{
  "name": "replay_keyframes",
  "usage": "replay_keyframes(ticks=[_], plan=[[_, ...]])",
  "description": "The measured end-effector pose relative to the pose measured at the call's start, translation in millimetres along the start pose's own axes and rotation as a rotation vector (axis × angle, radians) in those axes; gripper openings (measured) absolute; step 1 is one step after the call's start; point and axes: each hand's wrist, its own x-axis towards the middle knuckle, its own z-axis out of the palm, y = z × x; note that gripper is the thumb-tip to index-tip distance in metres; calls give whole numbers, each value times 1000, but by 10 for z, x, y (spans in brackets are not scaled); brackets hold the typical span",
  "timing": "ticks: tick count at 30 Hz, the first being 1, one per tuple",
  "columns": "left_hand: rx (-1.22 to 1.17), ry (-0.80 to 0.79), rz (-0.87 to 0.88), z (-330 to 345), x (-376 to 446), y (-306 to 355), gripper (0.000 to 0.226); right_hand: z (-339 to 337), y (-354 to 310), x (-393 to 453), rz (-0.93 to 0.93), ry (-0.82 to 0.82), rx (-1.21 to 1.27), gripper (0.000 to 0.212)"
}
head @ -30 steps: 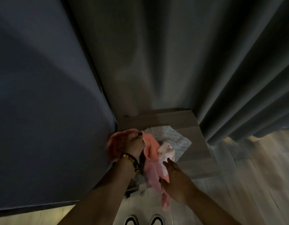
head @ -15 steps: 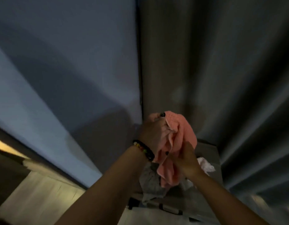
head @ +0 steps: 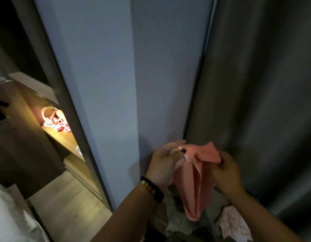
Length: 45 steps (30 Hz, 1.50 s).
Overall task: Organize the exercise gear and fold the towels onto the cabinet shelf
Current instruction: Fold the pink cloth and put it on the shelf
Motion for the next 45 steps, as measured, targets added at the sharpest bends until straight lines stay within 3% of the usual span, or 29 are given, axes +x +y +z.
replay_keyframes(ticks=[4, 7, 9, 11, 13, 15, 17, 19, 21, 24, 30, 34, 38, 40, 43, 45], plan=[[332, -6, 187, -196, -117, 132, 43, 42, -251, 116, 50, 0, 95, 12], [427, 66, 234, -266, -87, 134, 13, 46, -408, 193, 152, -11, 279, 18], [419, 144, 225, -311, -25, 117, 6, 18, -520, 236, 134, -8, 275, 16], [416, 180, 215, -331, 36, 109, 11, -31, -568, 266, 39, -15, 127, 19], [435, 200, 231, -295, 73, 136, 15, -101, -574, 256, -55, -70, -101, 44], [469, 213, 274, -240, 106, 167, 22, -163, -578, 201, -117, -187, -252, 65], [545, 229, 365, -181, 142, 193, 22, -199, -595, 120, -245, -323, -511, 74], [536, 213, 386, -152, 188, 195, 19, -185, -528, 73, -386, -382, -791, 65], [459, 187, 334, -107, 224, 178, 23, -173, -423, 80, -431, -319, -857, 43], [450, 200, 310, -25, 248, 141, 23, -209, -310, 145, -339, -290, -595, 22], [452, 129, 322, -11, 295, -70, 20, -288, -335, 265, 23, -71, 139, 18], [708, 21, 310, -105, 317, -328, 33, -477, -312, 379, 80, 3, 240, 27], [871, 28, 185, -251, 211, -570, 23, -665, -196, 492, 162, 115, 287, 30], [824, 126, 149, -319, 132, -641, 13, -716, -155, 484, 128, 27, 213, 27], [681, 256, 104, -389, -9, -660, 13, -639, -129, 353, 89, -249, 96, 33], [606, 339, 72, -432, -100, -642, 11, -504, -172, 195, 89, -435, 75, 19]])
